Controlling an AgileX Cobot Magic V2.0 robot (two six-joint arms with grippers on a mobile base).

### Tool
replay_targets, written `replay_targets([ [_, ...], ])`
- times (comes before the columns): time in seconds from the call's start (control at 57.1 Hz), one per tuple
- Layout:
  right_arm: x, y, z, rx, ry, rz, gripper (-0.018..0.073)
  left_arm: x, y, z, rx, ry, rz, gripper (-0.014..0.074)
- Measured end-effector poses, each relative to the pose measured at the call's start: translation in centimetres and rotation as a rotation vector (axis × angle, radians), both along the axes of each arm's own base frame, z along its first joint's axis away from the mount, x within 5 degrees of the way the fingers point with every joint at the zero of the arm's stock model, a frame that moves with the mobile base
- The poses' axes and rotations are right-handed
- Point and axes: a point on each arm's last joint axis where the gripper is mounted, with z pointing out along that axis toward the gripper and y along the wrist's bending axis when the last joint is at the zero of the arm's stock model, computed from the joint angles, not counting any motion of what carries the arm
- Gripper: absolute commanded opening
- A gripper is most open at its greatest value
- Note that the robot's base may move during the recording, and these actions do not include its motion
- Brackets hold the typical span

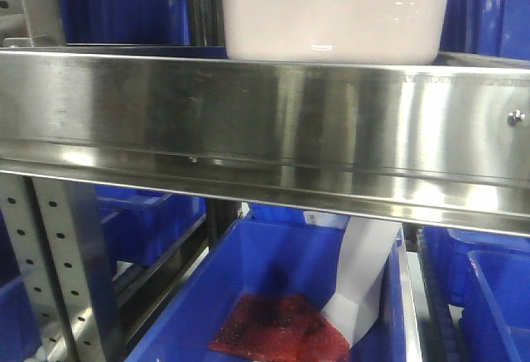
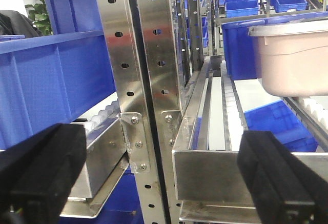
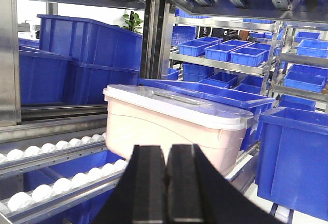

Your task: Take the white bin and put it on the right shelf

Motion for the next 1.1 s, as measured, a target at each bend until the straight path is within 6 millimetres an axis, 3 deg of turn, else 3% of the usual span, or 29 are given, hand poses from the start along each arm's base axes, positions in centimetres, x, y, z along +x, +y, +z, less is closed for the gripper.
replay_targets([
  [1.103,0.0,0.0,0.0,0.0,0.0,0.0,0.0068,0.01,0.0,0.0,-0.006,-0.001,0.0,-0.0126],
])
